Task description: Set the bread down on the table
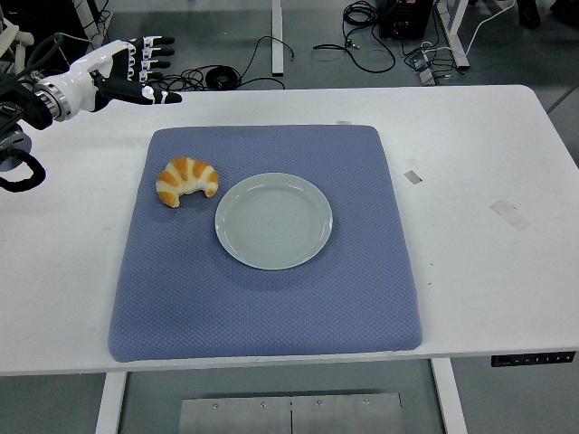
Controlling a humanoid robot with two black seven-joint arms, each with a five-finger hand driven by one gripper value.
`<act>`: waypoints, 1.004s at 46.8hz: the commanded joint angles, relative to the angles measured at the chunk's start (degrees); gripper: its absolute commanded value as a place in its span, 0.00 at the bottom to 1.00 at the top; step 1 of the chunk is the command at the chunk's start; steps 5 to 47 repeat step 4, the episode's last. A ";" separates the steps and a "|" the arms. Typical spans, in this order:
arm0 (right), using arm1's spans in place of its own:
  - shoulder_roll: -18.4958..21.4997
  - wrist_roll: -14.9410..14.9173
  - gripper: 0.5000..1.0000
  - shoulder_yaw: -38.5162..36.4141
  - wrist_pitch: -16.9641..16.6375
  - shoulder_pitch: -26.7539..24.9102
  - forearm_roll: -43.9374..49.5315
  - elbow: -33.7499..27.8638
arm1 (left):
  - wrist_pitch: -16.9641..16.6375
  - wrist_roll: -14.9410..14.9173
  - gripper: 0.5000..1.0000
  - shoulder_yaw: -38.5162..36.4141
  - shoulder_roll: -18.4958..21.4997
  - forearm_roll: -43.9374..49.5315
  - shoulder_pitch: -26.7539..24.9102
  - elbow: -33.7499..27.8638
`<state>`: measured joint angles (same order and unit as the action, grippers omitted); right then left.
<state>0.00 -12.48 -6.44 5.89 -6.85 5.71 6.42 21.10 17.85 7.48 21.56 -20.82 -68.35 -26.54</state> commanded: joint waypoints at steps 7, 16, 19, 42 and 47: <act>0.00 0.00 1.00 0.03 0.00 0.00 0.00 0.09 | -0.01 0.08 0.93 -0.01 0.06 -0.01 0.14 0.00; 0.00 0.00 1.00 0.03 0.00 0.00 0.00 0.09 | -0.01 0.08 0.93 -0.01 0.06 -0.01 0.14 0.00; 0.00 0.00 1.00 0.03 0.00 0.00 0.00 0.09 | -0.01 0.08 0.93 -0.01 0.06 -0.01 0.14 0.00; 0.00 0.00 1.00 0.03 0.00 0.00 0.00 0.09 | -0.01 0.08 0.93 -0.01 0.06 -0.01 0.14 0.00; 0.00 0.00 1.00 0.03 0.00 0.00 0.00 0.09 | -0.01 0.08 0.93 -0.01 0.06 -0.01 0.14 0.00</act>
